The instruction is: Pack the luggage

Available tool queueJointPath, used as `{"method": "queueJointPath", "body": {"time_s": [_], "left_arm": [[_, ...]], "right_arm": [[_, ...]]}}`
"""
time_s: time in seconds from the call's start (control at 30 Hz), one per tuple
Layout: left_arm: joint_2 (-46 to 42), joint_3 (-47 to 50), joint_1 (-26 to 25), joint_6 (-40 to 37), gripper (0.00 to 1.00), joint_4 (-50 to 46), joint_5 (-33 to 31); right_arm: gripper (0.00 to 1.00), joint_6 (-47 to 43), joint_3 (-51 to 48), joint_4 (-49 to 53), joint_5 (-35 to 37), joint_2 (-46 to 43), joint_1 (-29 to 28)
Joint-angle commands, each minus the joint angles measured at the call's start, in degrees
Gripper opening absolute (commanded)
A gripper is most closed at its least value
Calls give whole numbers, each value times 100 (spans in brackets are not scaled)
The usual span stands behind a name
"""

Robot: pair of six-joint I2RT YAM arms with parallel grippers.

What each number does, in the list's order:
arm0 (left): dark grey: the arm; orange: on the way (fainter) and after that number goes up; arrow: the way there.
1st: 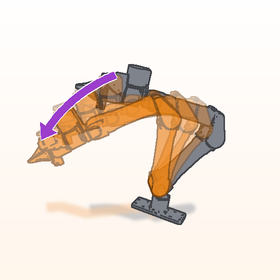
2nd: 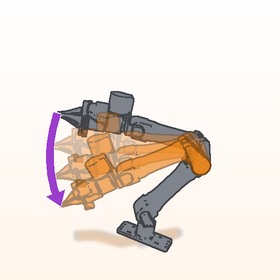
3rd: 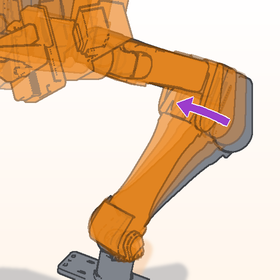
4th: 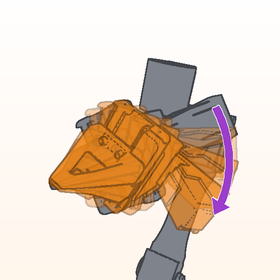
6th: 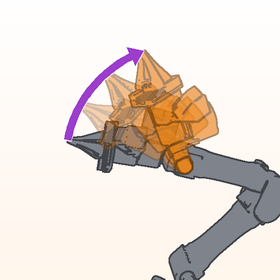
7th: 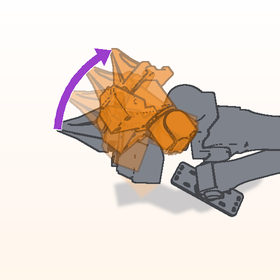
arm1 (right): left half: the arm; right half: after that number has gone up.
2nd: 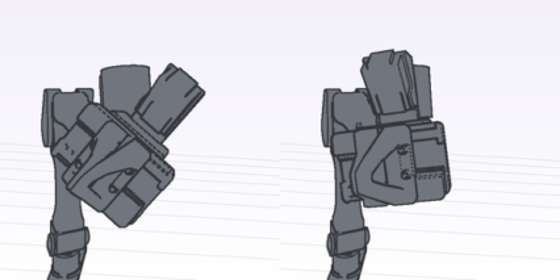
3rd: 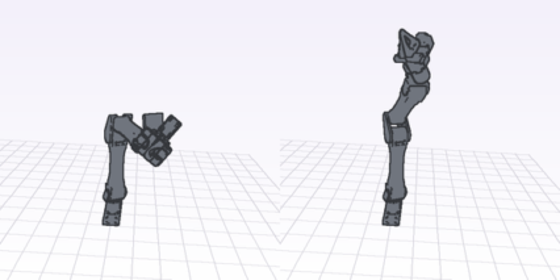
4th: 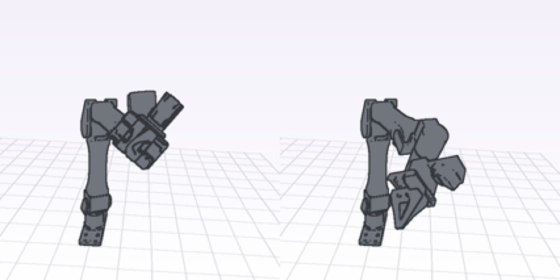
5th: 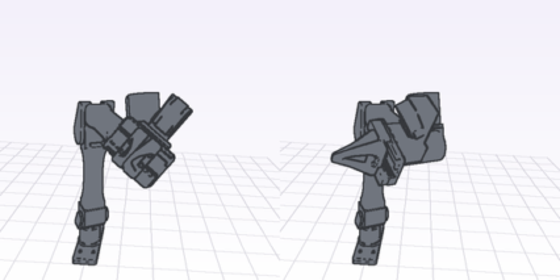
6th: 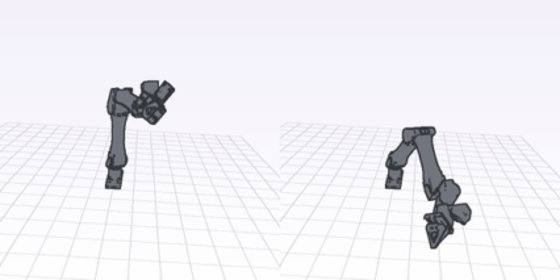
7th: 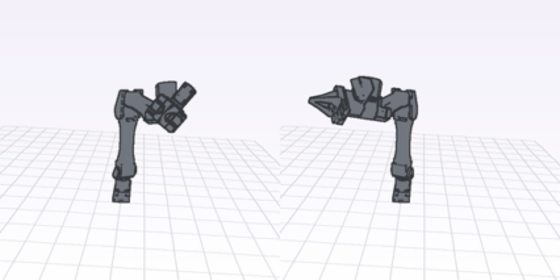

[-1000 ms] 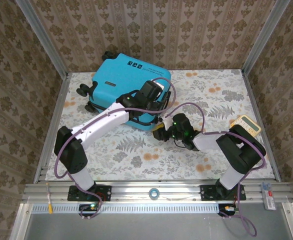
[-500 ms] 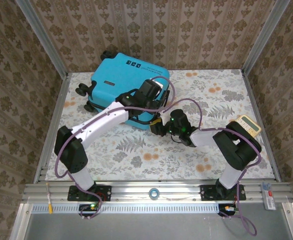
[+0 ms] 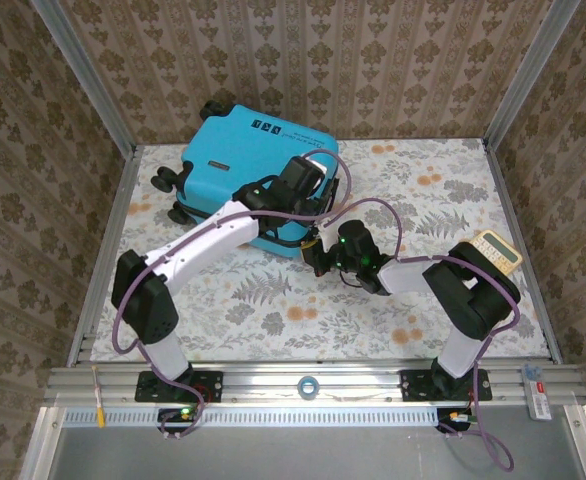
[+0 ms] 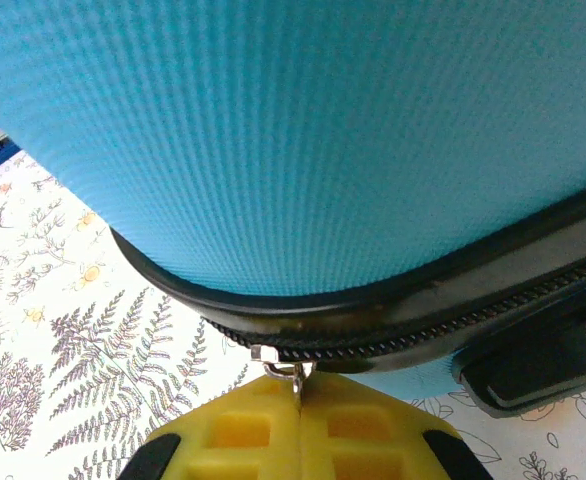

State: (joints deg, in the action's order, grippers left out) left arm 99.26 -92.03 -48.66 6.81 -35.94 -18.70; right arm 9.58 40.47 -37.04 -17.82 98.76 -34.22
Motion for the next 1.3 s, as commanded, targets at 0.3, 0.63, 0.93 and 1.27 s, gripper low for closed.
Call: {"method": "queueJointPath", "body": {"time_s": [0.3, 0.63, 0.93, 1.27], "left_arm": [[542, -770, 56, -425, 77, -299, -112], [1286, -1202, 59, -226, 68, -1202, -1362], [984, -60, -3, -306, 62, -1138, -1551], [894, 772, 122, -492, 59, -628, -1076]], "right_arm": [[0, 140, -38, -278, 139, -100, 109], [0, 243, -82, -347, 80, -162, 126], [0, 720, 38, -256, 507, -136, 394], [0, 1151, 536, 1007, 211, -355, 1063]]}}
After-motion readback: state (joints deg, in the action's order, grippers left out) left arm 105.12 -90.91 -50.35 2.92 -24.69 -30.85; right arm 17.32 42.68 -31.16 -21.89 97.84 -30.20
